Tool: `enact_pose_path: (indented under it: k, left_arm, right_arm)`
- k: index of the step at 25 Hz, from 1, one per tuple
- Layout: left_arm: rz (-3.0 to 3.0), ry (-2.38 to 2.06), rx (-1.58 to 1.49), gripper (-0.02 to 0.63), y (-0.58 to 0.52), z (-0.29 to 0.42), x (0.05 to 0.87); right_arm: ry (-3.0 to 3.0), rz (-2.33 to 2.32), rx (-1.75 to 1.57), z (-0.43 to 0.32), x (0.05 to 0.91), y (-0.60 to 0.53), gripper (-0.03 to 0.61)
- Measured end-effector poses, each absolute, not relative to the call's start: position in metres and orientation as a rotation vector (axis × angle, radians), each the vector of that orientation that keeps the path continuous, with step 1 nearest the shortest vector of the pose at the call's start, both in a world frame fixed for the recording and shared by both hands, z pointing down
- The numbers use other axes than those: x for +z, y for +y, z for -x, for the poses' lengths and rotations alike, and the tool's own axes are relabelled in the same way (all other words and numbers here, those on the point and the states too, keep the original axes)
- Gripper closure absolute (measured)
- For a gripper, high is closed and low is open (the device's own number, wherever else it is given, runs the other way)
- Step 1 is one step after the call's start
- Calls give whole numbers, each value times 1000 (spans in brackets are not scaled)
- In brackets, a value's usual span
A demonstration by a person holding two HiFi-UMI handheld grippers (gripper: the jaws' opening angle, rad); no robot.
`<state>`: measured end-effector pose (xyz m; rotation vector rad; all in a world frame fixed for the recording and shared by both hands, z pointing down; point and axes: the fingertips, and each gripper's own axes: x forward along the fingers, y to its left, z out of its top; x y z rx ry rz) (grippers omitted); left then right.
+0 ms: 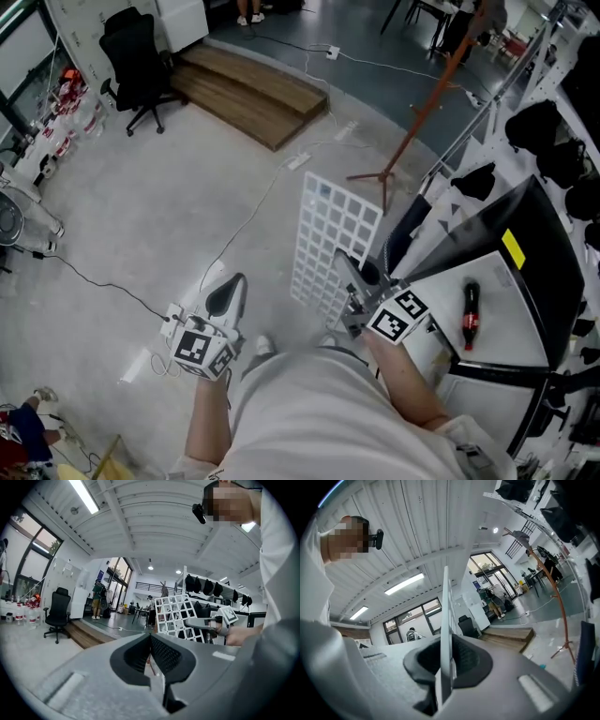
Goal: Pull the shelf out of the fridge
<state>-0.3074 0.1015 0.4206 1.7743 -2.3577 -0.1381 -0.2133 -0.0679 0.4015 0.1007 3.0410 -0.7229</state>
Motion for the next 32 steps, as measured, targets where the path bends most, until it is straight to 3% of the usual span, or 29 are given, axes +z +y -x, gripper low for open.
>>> enact_pose_path:
  k: [32]
  left_arm:
    - [-1809, -2291, -146, 604, 90, 309, 431]
  right_arm:
    - [3028, 9, -748, 208, 410, -73, 552]
